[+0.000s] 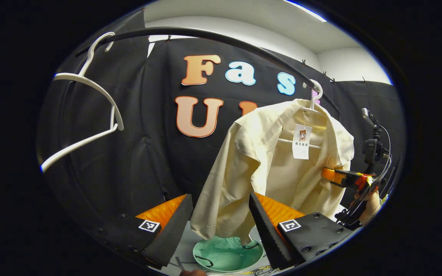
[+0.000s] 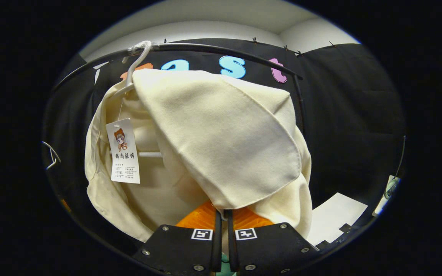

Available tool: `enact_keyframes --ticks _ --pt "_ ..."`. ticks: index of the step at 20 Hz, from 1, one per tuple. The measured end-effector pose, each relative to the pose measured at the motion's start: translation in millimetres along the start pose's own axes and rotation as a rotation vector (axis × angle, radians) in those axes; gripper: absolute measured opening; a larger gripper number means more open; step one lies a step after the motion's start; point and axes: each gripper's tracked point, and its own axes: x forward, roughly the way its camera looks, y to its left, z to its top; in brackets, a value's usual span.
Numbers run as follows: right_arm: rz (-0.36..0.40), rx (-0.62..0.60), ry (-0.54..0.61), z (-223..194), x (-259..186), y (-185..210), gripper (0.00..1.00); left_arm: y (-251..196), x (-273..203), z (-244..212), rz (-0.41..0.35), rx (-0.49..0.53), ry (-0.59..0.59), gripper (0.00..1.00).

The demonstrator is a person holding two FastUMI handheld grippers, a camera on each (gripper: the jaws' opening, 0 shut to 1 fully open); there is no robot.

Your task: Grasp the clothes on the hanger with both hands and then place them into the laundry hamper below.

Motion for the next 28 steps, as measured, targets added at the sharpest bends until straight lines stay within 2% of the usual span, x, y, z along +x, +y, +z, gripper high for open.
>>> enact_keyframes --ticks 3,6,7,8,9,10,13,14,16,17,18,23,27,28 --pt "0.002 -0.015 -0.005 1.5 -15.6 1.9 0.04 -19.5 6.3 4.5 -0.052 -0.024 -0.013 0.97" --pt "0.014 -0.017 -0.009 1.8 -32.7 -0.4 0.03 -35.5 15.3 7.0 -0.084 -0.006 -0.017 0.97" --pt "0.015 -0.016 -0.007 2.5 -37.1 -1.6 0.03 -42.5 20.8 8.3 -0.096 0.005 -0.018 1.0" --pt "0.014 -0.013 -0.005 3.2 -38.9 -2.3 0.02 -48.2 25.3 9.6 -0.109 0.01 -0.02 0.97" --pt "0.015 -0.006 -0.002 4.4 -42.4 -4.0 0.02 -56.0 31.5 10.3 -0.126 0.013 -0.021 1.0" --pt "0.018 0.003 -0.002 6.2 -46.5 -4.9 0.02 -60.6 35.5 10.0 -0.137 0.015 -0.017 0.97" --pt "0.034 0.029 -0.009 11.3 -58.6 -6.7 0.0 -75.6 47.3 8.4 -0.171 0.013 0.0 0.97" --pt "0.036 0.028 -0.009 12.0 -62.4 -8.8 0.02 -78.9 52.8 10.1 -0.173 0.015 -0.004 1.0" --pt "0.042 0.019 -0.002 13.3 -70.1 -9.8 0.02 -84.6 64.7 4.8 -0.173 0.032 0.008 0.97" --pt "0.043 0.013 0.0 14.7 -72.3 -10.0 0.02 -85.3 70.5 2.8 -0.164 0.037 0.018 1.0" --pt "0.045 0.006 0.0 16.2 -72.9 -10.5 0.02 -84.6 74.6 2.5 -0.154 0.037 0.019 0.97" --pt "0.057 -0.014 -0.003 21.8 -87.8 -9.3 0.02 -85.5 100.9 0.3 -0.103 0.057 0.005 0.97" --pt "0.065 -0.008 -0.003 26.8 -90.4 -10.5 0.02 -92.7 119.7 -6.3 -0.113 0.057 0.016 0.97" --pt "0.065 -0.01 -0.003 27.7 -91.5 -11.0 0.02 -91.2 123.3 -10.8 -0.108 0.067 0.029 1.0"
